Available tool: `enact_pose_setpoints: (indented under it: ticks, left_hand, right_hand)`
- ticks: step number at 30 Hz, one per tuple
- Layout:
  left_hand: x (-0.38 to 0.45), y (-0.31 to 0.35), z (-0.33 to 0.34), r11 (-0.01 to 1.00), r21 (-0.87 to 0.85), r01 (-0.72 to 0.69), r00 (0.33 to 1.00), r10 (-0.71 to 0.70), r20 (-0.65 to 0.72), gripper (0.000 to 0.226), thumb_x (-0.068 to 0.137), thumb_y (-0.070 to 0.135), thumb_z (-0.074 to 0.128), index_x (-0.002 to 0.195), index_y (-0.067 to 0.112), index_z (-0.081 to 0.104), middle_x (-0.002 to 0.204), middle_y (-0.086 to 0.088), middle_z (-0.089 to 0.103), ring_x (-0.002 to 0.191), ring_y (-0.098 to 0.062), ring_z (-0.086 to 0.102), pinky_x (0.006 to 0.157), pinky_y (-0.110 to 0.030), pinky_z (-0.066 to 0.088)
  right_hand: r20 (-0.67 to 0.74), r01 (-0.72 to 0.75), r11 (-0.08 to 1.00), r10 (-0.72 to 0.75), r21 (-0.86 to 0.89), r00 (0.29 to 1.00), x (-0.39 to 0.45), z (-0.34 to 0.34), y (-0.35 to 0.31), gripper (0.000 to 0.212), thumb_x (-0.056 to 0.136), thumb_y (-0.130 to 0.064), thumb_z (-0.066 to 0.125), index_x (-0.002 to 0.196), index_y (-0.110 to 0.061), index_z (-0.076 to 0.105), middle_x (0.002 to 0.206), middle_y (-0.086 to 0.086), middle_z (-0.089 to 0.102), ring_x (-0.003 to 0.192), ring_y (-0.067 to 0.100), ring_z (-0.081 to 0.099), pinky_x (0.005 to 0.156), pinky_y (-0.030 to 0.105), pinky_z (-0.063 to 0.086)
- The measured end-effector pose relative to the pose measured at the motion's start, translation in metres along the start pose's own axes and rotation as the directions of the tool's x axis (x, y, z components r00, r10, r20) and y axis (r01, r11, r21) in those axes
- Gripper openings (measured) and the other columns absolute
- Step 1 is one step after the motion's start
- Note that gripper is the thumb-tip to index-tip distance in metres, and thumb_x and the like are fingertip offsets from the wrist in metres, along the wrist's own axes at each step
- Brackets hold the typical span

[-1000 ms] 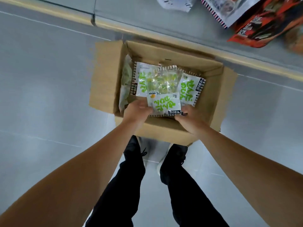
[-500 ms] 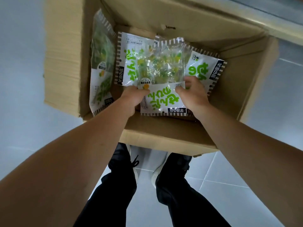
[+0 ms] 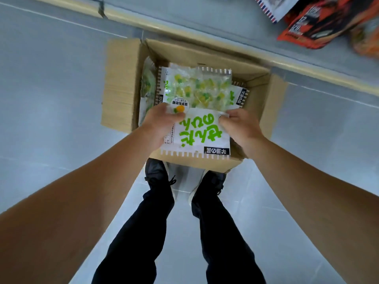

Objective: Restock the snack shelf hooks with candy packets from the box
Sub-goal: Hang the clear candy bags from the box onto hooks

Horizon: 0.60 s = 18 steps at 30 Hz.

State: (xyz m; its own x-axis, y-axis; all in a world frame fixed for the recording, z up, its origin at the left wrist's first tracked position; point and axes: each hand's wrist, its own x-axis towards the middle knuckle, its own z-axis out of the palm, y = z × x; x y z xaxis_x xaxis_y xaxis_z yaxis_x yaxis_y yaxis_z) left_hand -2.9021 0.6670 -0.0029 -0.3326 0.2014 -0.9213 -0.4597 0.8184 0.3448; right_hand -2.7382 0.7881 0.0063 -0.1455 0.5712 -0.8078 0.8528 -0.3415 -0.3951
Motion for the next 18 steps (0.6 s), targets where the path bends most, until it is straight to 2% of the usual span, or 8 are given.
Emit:
enact_pose_setpoints:
  ticks: [2, 3, 6, 9, 11, 13, 15, 18]
  left_hand:
    - [-0.049, 0.026, -0.013, 0.996, 0.060, -0.066, 0.998, 0.065, 0.013, 0.052, 0.081, 0.021, 0.077, 0.128, 0.011, 0.054, 0.124, -0.007, 0.060, 0.110, -0.026, 0.058, 0.097, -0.039, 0.046]
    - [-0.067, 0.037, -0.018, 0.989, 0.105, -0.107, 0.994, 0.105, 0.022, 0.055, 0.082, 0.020, 0.076, 0.131, 0.011, 0.052, 0.125, -0.003, 0.058, 0.108, -0.023, 0.057, 0.092, -0.033, 0.047]
    - [-0.148, 0.082, -0.044, 0.930, 0.278, -0.240, 0.971, 0.229, 0.072, 0.059, 0.084, 0.017, 0.074, 0.137, 0.014, 0.048, 0.121, -0.001, 0.052, 0.096, -0.018, 0.051, 0.064, -0.021, 0.043]
    - [-0.221, 0.122, -0.073, 0.829, 0.449, -0.334, 0.942, 0.290, 0.168, 0.058, 0.082, 0.017, 0.075, 0.134, 0.017, 0.051, 0.126, -0.014, 0.056, 0.094, -0.024, 0.054, 0.071, -0.025, 0.042]
    - [-0.267, 0.144, -0.088, 0.665, 0.618, -0.419, 0.907, 0.341, 0.247, 0.058, 0.081, 0.019, 0.074, 0.135, 0.019, 0.052, 0.132, -0.010, 0.057, 0.105, -0.029, 0.059, 0.077, -0.025, 0.044]
    - [-0.311, 0.168, -0.100, 0.463, 0.741, -0.486, 0.862, 0.391, 0.322, 0.054, 0.084, 0.021, 0.070, 0.135, 0.020, 0.052, 0.136, -0.006, 0.054, 0.117, -0.027, 0.056, 0.090, -0.028, 0.046]
    - [-0.365, 0.188, -0.111, 0.209, 0.814, -0.542, 0.794, 0.445, 0.414, 0.055, 0.086, 0.021, 0.066, 0.139, 0.025, 0.048, 0.138, -0.004, 0.054, 0.123, -0.026, 0.052, 0.097, -0.035, 0.045]
    - [-0.430, 0.215, -0.120, -0.111, 0.839, -0.532, 0.711, 0.479, 0.514, 0.053, 0.089, 0.020, 0.061, 0.137, 0.035, 0.048, 0.123, -0.005, 0.060, 0.114, -0.028, 0.057, 0.078, -0.033, 0.045]
  right_hand:
    - [-0.044, 0.005, 1.000, -0.004, 0.021, 0.999, -0.043, -0.028, -0.026, 0.040, 0.077, -0.027, 0.072, 0.114, -0.016, 0.063, 0.104, 0.001, 0.068, 0.094, 0.018, 0.066, 0.084, 0.033, 0.053]
    - [-0.072, 0.027, 1.000, -0.028, -0.014, 0.997, -0.060, -0.039, -0.036, 0.043, 0.079, -0.024, 0.072, 0.120, -0.015, 0.059, 0.108, 0.000, 0.065, 0.097, 0.017, 0.062, 0.082, 0.028, 0.048]
    - [-0.149, 0.239, 0.942, -0.277, -0.235, 0.949, -0.131, -0.083, -0.084, 0.047, 0.079, -0.018, 0.068, 0.124, -0.012, 0.054, 0.114, 0.003, 0.057, 0.104, 0.020, 0.055, 0.080, 0.024, 0.038]
    - [-0.082, 0.419, 0.799, -0.497, -0.430, 0.864, -0.202, -0.114, -0.138, 0.054, 0.078, -0.017, 0.068, 0.129, -0.011, 0.050, 0.124, 0.011, 0.051, 0.113, 0.029, 0.050, 0.088, 0.033, 0.042]
    - [0.000, 0.503, 0.697, -0.585, -0.512, 0.811, -0.246, -0.127, -0.166, 0.064, 0.078, -0.020, 0.070, 0.136, -0.012, 0.045, 0.130, 0.012, 0.046, 0.118, 0.033, 0.046, 0.095, 0.039, 0.042]
    - [0.074, 0.558, 0.588, -0.647, -0.585, 0.759, -0.285, -0.140, -0.195, 0.073, 0.078, -0.025, 0.071, 0.142, -0.014, 0.039, 0.137, 0.009, 0.041, 0.126, 0.033, 0.039, 0.103, 0.041, 0.038]
    - [0.131, 0.568, 0.505, -0.662, -0.650, 0.738, -0.330, -0.153, -0.218, 0.077, 0.079, -0.031, 0.072, 0.145, -0.016, 0.037, 0.142, 0.007, 0.040, 0.133, 0.032, 0.034, 0.109, 0.041, 0.033]
    - [0.208, 0.530, 0.367, -0.638, -0.764, 0.742, -0.379, -0.167, -0.237, 0.068, 0.079, -0.042, 0.069, 0.139, -0.018, 0.047, 0.132, 0.005, 0.053, 0.126, 0.029, 0.045, 0.107, 0.042, 0.035]
